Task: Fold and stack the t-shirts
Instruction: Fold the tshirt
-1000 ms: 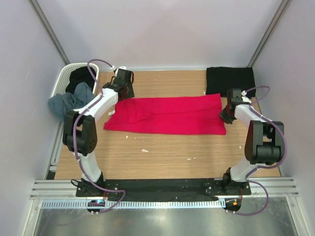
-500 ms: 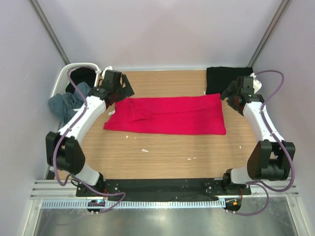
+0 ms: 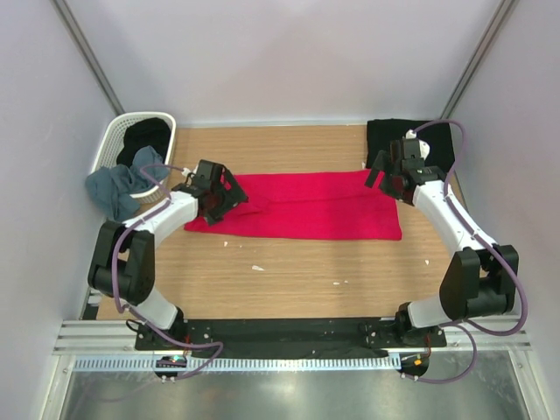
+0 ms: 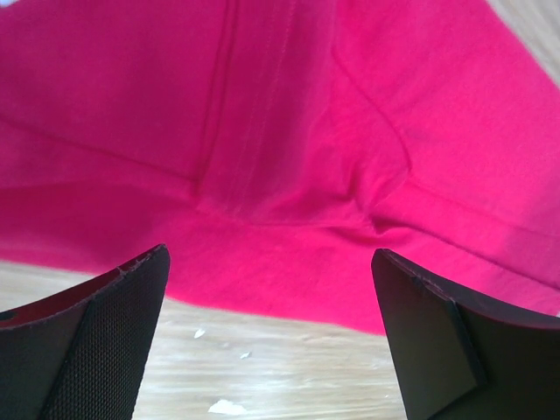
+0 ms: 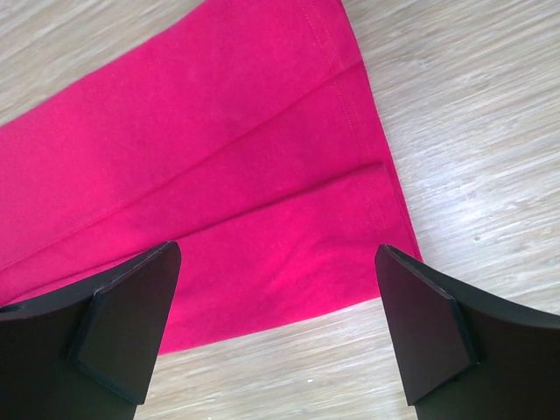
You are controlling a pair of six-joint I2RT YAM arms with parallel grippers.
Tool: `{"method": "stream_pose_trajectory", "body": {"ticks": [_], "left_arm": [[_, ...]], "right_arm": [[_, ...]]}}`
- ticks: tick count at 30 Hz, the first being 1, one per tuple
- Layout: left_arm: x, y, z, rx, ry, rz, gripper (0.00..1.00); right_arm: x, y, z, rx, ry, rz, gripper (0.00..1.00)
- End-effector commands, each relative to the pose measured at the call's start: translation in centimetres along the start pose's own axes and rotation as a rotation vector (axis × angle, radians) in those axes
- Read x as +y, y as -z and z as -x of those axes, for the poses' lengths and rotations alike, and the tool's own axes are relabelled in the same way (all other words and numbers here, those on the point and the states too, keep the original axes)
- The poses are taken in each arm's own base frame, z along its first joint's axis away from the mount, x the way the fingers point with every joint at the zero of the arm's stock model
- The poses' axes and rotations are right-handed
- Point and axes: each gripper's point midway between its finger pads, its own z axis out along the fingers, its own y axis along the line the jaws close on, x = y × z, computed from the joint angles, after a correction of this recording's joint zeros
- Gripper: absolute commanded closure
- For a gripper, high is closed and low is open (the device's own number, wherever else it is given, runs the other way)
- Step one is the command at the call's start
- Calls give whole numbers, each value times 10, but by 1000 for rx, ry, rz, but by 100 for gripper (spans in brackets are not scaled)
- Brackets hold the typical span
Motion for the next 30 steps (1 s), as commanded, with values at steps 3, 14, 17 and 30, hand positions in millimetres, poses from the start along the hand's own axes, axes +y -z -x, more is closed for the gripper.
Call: {"method": "stream_pose_trajectory", "body": {"ticks": [3, 14, 17, 30], "left_arm": [[-25, -17, 12, -33, 75, -94, 4], [-9, -32, 15, -69, 102, -24, 20], [-7, -38, 13, -54, 102, -13, 24], [5, -40, 18, -93, 112, 41, 68]], "right_arm": [[-3, 4, 8, -32, 10, -18, 0], [-8, 13, 9, -54, 17, -36, 0], [-8, 12, 8, -53, 14, -39, 0], [-5, 10, 9, -48, 6, -35, 0]]}}
